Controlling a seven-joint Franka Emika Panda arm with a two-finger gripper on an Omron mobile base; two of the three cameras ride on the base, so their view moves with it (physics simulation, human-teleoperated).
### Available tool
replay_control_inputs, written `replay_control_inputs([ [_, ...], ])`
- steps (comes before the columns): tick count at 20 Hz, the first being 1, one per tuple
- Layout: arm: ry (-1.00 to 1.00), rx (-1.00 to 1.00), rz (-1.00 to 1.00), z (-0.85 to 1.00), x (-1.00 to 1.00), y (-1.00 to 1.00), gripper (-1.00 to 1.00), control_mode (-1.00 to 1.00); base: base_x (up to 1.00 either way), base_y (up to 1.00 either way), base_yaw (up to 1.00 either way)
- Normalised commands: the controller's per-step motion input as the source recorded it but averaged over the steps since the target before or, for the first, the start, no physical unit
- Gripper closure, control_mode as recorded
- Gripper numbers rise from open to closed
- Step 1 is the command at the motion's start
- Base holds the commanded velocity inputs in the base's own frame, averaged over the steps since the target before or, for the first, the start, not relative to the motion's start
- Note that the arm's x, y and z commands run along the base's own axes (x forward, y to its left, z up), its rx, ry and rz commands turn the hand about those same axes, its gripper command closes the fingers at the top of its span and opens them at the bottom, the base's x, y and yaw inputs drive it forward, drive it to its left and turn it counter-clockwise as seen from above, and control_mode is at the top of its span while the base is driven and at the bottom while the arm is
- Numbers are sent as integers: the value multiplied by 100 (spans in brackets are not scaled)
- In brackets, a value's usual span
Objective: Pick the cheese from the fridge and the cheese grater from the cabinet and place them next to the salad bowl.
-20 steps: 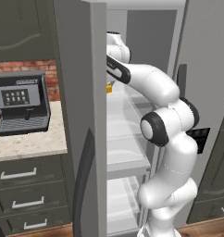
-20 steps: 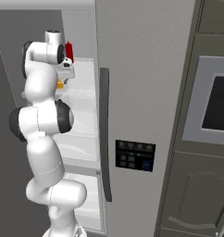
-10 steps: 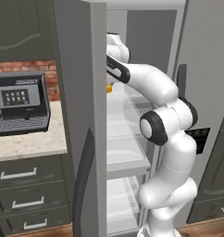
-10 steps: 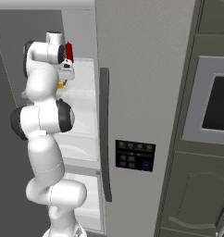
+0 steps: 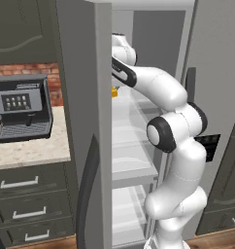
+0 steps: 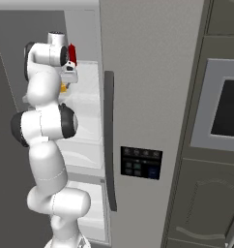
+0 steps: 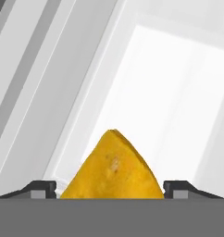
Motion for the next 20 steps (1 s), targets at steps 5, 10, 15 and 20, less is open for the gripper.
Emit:
replay_control_inputs([
  [5, 0, 0, 0, 6, -38, -34, 100, -100, 0, 0, 0],
  [10, -1, 0, 0, 0, -62, -43, 100, -100, 0, 0, 0],
  [15, -7, 0, 0, 2, -70, -31, 100, -100, 0, 0, 0],
  [20, -12, 0, 0, 8, -74, -26, 100, -100, 0, 0, 0],
])
